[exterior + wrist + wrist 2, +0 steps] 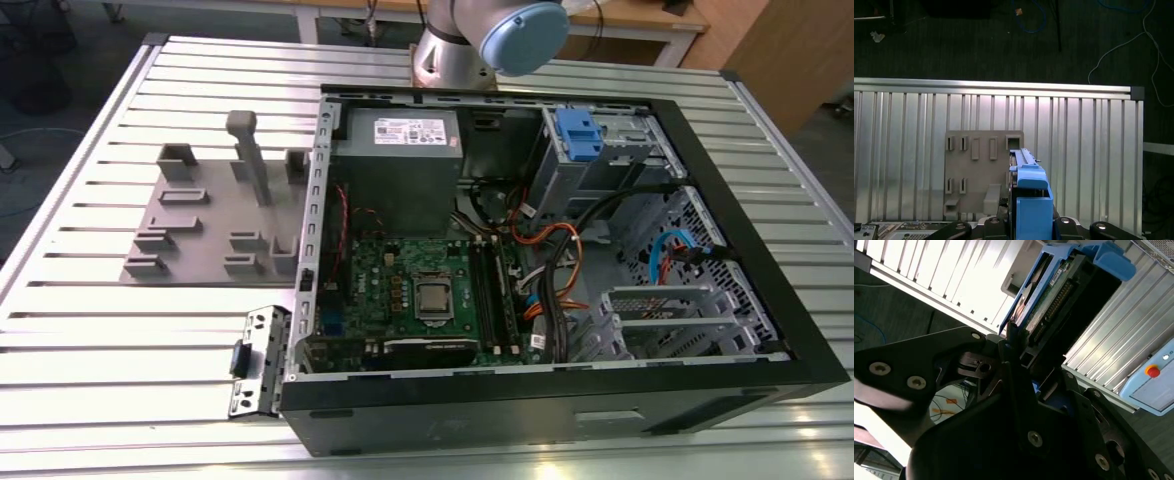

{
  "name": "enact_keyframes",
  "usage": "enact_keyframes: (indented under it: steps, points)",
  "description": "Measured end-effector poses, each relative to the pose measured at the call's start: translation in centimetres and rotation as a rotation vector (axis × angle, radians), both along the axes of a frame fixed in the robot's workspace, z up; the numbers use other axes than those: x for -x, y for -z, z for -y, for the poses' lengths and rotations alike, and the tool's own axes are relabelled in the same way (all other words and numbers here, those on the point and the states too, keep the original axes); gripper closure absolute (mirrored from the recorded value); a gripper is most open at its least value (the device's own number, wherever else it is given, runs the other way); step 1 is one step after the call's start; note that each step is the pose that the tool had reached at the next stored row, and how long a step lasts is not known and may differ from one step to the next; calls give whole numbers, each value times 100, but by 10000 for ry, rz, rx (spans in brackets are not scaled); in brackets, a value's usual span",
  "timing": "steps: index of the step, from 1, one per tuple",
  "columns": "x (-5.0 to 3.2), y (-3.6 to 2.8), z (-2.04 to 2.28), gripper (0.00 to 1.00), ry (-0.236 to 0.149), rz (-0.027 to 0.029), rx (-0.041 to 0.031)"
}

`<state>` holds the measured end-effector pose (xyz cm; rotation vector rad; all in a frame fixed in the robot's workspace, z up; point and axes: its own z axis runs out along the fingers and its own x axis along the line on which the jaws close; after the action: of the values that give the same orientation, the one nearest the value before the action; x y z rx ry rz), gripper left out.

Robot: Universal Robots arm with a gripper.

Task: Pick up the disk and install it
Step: 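Pick up the disk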

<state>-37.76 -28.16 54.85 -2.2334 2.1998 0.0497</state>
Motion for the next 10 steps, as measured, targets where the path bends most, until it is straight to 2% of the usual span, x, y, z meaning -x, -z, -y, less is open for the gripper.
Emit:
enact_keyframes:
  steps: [10]
  points:
    - [0, -81, 0, 64, 0, 1, -1]
